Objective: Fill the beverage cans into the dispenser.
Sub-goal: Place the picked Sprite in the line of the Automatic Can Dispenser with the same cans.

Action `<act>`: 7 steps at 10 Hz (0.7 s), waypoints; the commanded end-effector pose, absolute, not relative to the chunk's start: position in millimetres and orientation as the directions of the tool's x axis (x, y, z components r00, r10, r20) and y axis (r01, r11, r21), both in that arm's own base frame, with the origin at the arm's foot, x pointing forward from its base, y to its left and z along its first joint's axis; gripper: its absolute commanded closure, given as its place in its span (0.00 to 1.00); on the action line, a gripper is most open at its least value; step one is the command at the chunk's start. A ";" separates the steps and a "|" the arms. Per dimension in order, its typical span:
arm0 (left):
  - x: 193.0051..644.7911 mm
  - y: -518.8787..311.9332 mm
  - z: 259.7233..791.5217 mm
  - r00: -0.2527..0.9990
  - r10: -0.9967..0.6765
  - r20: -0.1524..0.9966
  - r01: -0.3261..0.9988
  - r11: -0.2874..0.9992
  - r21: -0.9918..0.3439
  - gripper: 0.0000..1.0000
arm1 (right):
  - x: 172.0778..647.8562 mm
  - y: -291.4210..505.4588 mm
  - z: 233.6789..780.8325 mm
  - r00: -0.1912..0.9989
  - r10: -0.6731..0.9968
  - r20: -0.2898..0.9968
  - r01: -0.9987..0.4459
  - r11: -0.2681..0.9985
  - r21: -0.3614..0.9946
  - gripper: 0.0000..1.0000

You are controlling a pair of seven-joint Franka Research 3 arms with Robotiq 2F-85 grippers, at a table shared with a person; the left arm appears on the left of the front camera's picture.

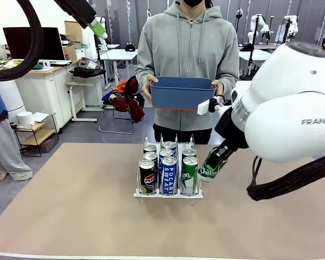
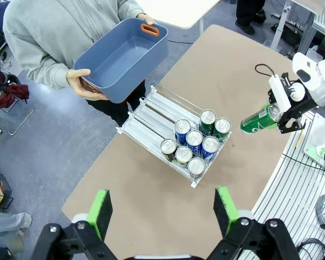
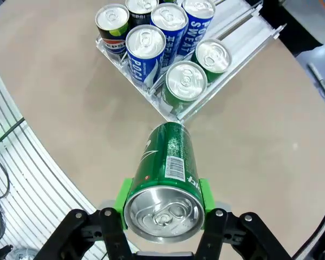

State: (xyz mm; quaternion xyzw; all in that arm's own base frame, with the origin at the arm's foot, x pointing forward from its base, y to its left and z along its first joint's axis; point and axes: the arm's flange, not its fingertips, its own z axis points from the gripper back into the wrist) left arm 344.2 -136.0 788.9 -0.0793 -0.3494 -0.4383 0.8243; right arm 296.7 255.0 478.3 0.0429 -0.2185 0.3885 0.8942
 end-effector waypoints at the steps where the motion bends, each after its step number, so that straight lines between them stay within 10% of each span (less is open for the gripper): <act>1: 343.4 -133.8 787.8 0.370 -0.666 0.648 0.784 0.598 0.167 0.00 | 299.9 275.2 462.8 0.600 0.674 0.431 -0.711 0.696 -0.100 0.42; 7: 343.4 -133.8 787.8 0.370 -0.666 0.648 0.784 0.598 0.167 0.00 | 302.4 277.8 447.6 0.586 0.704 0.400 -0.745 0.663 -0.076 0.42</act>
